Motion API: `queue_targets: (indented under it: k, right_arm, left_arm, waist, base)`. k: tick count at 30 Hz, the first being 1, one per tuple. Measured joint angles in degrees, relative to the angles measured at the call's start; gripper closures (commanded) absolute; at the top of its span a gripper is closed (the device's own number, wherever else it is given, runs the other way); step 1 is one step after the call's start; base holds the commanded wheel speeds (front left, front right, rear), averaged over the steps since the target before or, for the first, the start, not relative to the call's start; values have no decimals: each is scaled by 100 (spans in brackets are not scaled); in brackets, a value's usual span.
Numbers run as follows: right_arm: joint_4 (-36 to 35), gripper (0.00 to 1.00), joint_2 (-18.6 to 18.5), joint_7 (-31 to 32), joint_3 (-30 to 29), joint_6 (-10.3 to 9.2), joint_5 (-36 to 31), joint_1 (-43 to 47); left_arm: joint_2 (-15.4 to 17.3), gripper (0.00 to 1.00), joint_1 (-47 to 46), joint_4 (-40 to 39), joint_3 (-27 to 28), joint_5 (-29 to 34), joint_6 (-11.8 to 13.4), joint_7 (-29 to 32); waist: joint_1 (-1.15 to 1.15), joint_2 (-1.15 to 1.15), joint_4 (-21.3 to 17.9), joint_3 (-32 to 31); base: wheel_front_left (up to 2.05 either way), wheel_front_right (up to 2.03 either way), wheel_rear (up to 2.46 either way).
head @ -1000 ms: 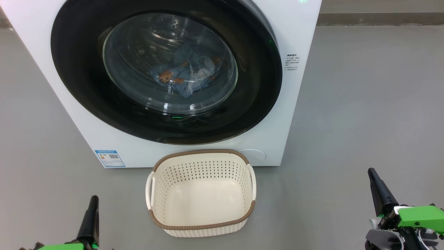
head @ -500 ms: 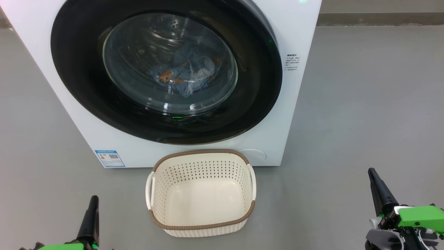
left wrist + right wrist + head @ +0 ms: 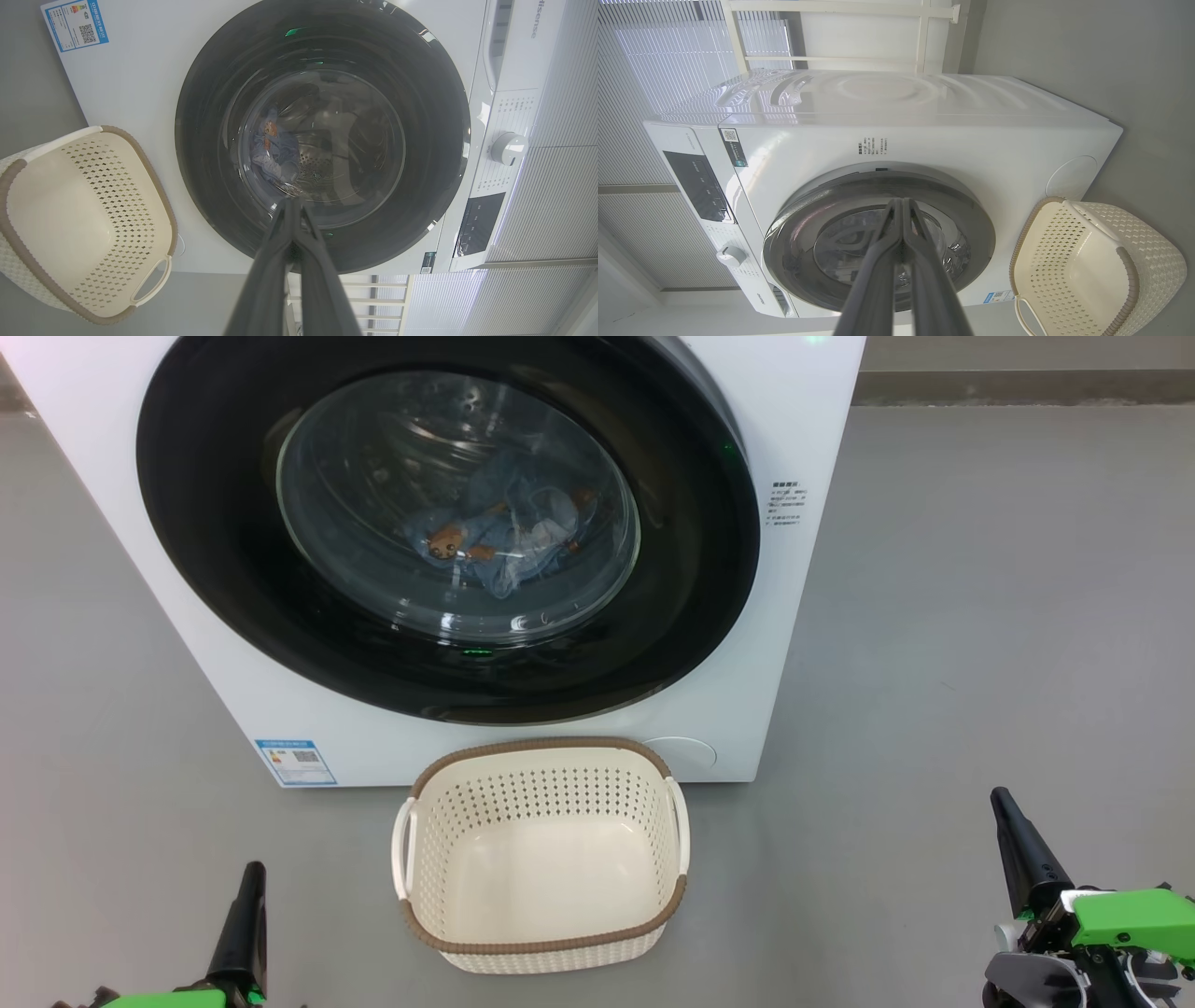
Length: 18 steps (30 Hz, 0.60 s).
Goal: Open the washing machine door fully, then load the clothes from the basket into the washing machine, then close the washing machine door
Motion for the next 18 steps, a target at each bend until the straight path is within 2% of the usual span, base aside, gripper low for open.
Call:
queue_targets:
  k: [18]
  right_arm:
    - [0, 100, 2, 0, -3, 0, 0, 0]
  left_arm:
    - [0, 100, -1, 0, 0, 0, 0, 0]
  waist:
    - [0, 0, 0, 0]
  base:
    - [0, 0, 0]
